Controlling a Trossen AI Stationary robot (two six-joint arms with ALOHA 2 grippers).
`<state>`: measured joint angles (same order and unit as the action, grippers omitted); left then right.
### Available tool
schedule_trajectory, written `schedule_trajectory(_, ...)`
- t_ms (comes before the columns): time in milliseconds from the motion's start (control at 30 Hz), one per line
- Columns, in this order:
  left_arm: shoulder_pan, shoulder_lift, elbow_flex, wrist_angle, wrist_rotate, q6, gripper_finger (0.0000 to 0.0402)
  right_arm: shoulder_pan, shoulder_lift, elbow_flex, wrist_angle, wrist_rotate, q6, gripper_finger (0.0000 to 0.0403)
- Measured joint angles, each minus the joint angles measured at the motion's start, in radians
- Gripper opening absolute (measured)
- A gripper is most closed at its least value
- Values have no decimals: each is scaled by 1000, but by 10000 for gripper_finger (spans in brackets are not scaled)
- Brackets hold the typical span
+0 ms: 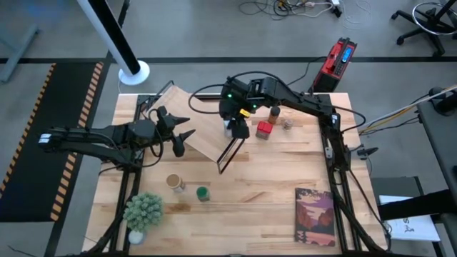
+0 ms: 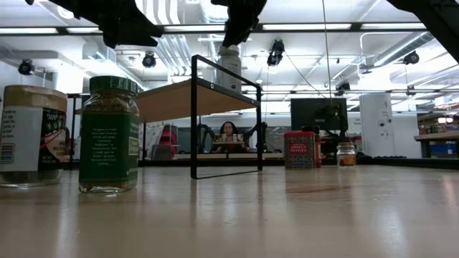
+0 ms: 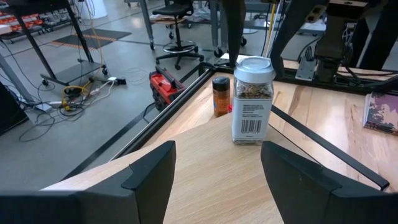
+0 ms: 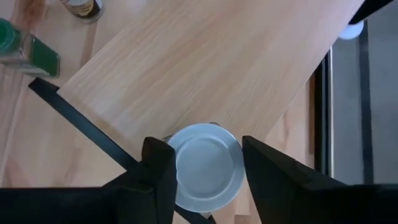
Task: Shelf spices
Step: Put the white seasoning bottle on the shelf
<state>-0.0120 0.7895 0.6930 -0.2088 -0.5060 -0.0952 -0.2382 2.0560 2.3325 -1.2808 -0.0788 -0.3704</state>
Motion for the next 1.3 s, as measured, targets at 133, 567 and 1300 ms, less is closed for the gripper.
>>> schedule_trajectory(133, 0, 0, 0, -2, 0, 0, 222, 0, 0, 0, 0, 0, -50, 147)
schedule_trajectory(567, 0, 0, 0, -21, 1, 0, 228, -5, -1, 0, -4, -18, -245, 135)
schedule_trajectory(1300, 0, -5, 0, -40, 4, 4, 230, 5, -37, 22, 7, -147, -250, 194)
